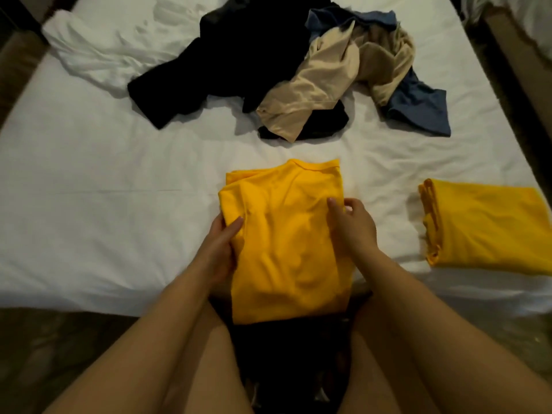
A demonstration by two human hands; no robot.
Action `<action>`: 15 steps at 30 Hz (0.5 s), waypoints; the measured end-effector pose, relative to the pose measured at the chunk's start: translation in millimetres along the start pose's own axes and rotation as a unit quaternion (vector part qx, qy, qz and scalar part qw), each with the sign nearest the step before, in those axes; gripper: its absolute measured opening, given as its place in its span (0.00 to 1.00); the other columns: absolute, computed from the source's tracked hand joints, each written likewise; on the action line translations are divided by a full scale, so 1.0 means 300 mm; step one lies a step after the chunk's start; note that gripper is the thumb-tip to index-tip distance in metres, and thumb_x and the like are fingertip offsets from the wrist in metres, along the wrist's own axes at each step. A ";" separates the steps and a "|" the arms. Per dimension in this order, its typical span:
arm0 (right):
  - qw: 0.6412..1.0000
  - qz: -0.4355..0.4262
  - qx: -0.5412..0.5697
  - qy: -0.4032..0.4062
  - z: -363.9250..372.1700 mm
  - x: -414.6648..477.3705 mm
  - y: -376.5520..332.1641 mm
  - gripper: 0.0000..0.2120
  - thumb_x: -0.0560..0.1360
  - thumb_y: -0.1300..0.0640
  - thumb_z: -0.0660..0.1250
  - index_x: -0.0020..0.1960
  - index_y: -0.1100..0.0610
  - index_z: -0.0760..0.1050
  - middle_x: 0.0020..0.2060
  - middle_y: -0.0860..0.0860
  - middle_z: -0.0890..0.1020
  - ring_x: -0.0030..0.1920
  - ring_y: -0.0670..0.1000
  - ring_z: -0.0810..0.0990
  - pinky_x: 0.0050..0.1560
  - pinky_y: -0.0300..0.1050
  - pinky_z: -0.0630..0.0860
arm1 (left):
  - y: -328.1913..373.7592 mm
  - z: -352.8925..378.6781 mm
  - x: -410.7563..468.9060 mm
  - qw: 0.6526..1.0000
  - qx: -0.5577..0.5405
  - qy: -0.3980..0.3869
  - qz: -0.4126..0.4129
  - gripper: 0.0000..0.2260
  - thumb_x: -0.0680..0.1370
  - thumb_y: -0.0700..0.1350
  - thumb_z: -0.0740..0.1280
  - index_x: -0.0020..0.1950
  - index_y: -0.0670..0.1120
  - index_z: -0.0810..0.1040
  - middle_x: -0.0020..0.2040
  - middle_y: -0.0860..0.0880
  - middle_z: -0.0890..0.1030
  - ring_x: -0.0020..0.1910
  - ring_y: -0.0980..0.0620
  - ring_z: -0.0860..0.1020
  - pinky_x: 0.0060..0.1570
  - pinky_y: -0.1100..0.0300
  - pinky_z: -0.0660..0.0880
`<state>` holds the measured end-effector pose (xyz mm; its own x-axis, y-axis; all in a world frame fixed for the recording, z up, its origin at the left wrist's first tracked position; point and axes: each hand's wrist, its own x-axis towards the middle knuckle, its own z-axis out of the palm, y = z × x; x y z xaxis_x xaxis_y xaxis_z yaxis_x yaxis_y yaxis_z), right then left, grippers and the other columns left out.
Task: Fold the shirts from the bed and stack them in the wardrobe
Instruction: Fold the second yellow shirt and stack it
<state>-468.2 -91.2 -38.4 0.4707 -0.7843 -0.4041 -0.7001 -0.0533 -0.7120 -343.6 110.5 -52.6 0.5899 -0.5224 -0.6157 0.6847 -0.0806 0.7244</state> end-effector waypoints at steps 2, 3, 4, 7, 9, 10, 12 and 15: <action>1.000 0.009 0.009 -0.014 -0.006 -0.072 0.046 0.24 0.77 0.41 0.61 0.66 0.56 0.68 0.63 0.56 0.75 0.61 0.58 0.74 0.54 0.47 0.69 | -0.057 -0.011 -0.068 0.999 0.029 0.024 0.035 0.40 0.66 0.54 0.74 0.73 0.47 0.61 0.69 0.47 0.71 0.60 0.48 0.74 0.50 0.53 0.74; 1.000 0.015 0.015 -0.017 -0.006 -0.110 0.071 0.24 0.76 0.42 0.62 0.66 0.56 0.68 0.64 0.56 0.75 0.61 0.58 0.74 0.55 0.48 0.69 | -0.085 -0.017 -0.100 0.996 0.060 0.032 0.050 0.50 0.58 0.59 0.78 0.73 0.44 0.60 0.68 0.48 0.70 0.60 0.49 0.73 0.52 0.55 0.73; 0.999 0.020 0.019 -0.019 -0.004 -0.149 0.094 0.24 0.77 0.44 0.62 0.66 0.56 0.67 0.64 0.56 0.75 0.62 0.58 0.73 0.56 0.48 0.68 | -0.114 -0.026 -0.120 0.992 0.102 0.038 0.062 0.60 0.48 0.65 0.78 0.73 0.43 0.59 0.67 0.49 0.69 0.60 0.50 0.71 0.53 0.56 0.71; 0.998 0.031 0.043 -0.023 0.013 -0.253 0.165 0.23 0.76 0.49 0.65 0.67 0.58 0.66 0.63 0.57 0.75 0.62 0.59 0.73 0.57 0.48 0.68 | -0.172 -0.050 -0.180 0.970 0.231 0.012 0.075 0.70 0.39 0.75 0.71 0.75 0.45 0.53 0.69 0.49 0.64 0.64 0.51 0.67 0.58 0.59 0.67; 0.996 0.042 0.075 -0.025 0.025 -0.314 0.211 0.23 0.75 0.52 0.66 0.67 0.58 0.66 0.62 0.57 0.76 0.61 0.58 0.74 0.57 0.48 0.69 | -0.198 -0.063 -0.215 0.956 0.287 -0.004 0.066 0.69 0.42 0.75 0.70 0.76 0.48 0.50 0.68 0.51 0.63 0.65 0.51 0.64 0.60 0.59 0.65; 0.995 0.047 0.087 -0.025 0.029 -0.344 0.232 0.22 0.75 0.53 0.67 0.66 0.58 0.66 0.61 0.56 0.76 0.60 0.58 0.74 0.56 0.48 0.69 | -0.214 -0.074 -0.227 0.951 0.302 -0.007 0.066 0.66 0.46 0.72 0.72 0.76 0.49 0.50 0.68 0.51 0.62 0.66 0.50 0.64 0.60 0.59 0.65; 0.994 0.056 0.091 -0.023 0.035 -0.392 0.278 0.22 0.74 0.54 0.69 0.64 0.57 0.66 0.59 0.56 0.78 0.58 0.58 0.76 0.55 0.49 0.72 | -0.243 -0.085 -0.255 0.945 0.320 0.002 0.072 0.55 0.56 0.62 0.71 0.77 0.49 0.49 0.73 0.47 0.61 0.69 0.47 0.64 0.64 0.57 0.65; 0.993 0.064 0.087 -0.036 0.034 -0.438 0.330 0.22 0.72 0.52 0.72 0.60 0.54 0.66 0.52 0.55 0.79 0.53 0.57 0.79 0.54 0.53 0.75 | -0.275 -0.094 -0.282 0.940 0.330 0.016 0.080 0.46 0.63 0.56 0.68 0.77 0.48 0.50 0.74 0.46 0.61 0.71 0.45 0.63 0.69 0.50 0.63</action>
<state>-593.8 12.9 -61.5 0.4254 -0.7306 -0.5341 -0.6560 0.1576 -0.7381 -437.9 185.2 -69.0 0.6823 -0.5481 -0.4837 0.1770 -0.5181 0.8368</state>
